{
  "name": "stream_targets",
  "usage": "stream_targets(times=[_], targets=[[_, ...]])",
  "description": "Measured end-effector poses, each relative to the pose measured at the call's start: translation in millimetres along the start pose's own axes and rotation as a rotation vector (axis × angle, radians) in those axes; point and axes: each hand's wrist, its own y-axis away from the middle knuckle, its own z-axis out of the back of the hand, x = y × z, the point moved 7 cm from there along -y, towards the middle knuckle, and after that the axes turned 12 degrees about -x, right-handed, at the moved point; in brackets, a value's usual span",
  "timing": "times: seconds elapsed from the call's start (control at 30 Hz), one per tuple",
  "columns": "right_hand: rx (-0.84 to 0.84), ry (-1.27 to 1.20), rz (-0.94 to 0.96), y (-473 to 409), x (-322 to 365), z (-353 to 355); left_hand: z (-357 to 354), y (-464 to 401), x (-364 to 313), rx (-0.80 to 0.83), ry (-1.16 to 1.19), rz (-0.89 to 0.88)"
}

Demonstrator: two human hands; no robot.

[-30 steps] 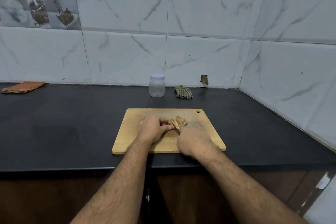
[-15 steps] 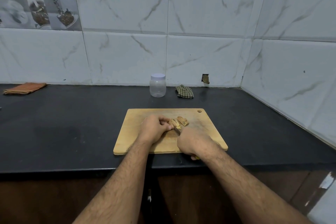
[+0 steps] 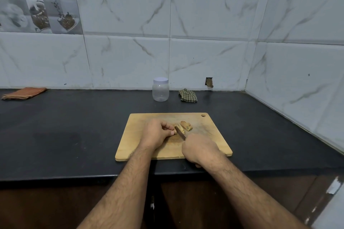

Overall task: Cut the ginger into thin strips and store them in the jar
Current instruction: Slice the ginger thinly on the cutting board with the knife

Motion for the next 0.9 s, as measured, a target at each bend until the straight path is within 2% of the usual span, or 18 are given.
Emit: stream_targets(times=[0.3, 0.9], targets=[[-0.049, 0.141, 0.105, -9, 17, 1, 0, 0, 1, 0.0, -0.011, -0.003], [0.003, 0.17, 0.061, -13, 19, 1, 3, 2, -3, -0.002, -0.042, 0.007]])
